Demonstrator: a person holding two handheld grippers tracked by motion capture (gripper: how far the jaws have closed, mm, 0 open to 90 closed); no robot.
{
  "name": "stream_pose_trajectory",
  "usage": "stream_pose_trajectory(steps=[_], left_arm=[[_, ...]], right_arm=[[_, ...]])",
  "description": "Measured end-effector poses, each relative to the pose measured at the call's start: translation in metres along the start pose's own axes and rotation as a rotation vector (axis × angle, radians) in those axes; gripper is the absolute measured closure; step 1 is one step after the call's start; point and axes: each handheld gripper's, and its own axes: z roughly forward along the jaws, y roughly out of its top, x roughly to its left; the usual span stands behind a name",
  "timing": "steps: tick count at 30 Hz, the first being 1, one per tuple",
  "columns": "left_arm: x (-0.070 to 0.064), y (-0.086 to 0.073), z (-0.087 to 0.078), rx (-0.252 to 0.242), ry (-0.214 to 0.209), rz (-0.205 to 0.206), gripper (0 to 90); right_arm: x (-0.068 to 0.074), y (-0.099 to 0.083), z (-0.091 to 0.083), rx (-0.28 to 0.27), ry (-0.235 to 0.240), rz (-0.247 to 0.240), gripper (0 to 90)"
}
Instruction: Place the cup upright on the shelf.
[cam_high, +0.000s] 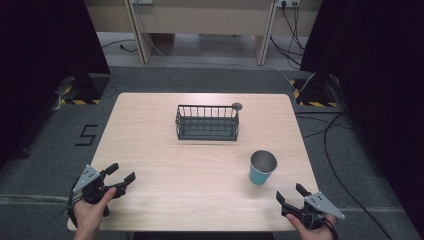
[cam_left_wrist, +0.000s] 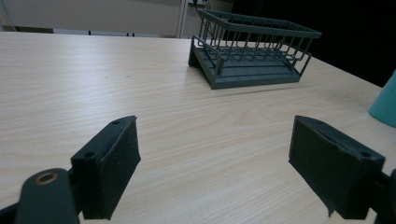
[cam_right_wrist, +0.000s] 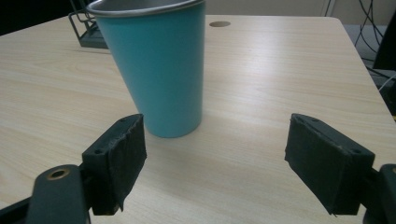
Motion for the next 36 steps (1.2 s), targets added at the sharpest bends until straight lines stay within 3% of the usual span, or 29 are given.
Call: stream_pose_trajectory(steps=[6,15,36], left_arm=[[0.003,-0.002,-0.001,0.012,0.03,0.01,15.9],[-0.003,-0.003,0.003,0.011,0.013,0.006,16.4],[-0.002,-0.003,0.002,0.009,0.007,0.0,16.7]], right_arm=[[0.004,-0.001,-0.002,0.005,0.009,0.006,21.0],[0.01,0.004,0.0,-0.008,0.031,-0.02,18.4],[0.022,0.029,0.045,0.009,0.082,-0.066,17.0]])
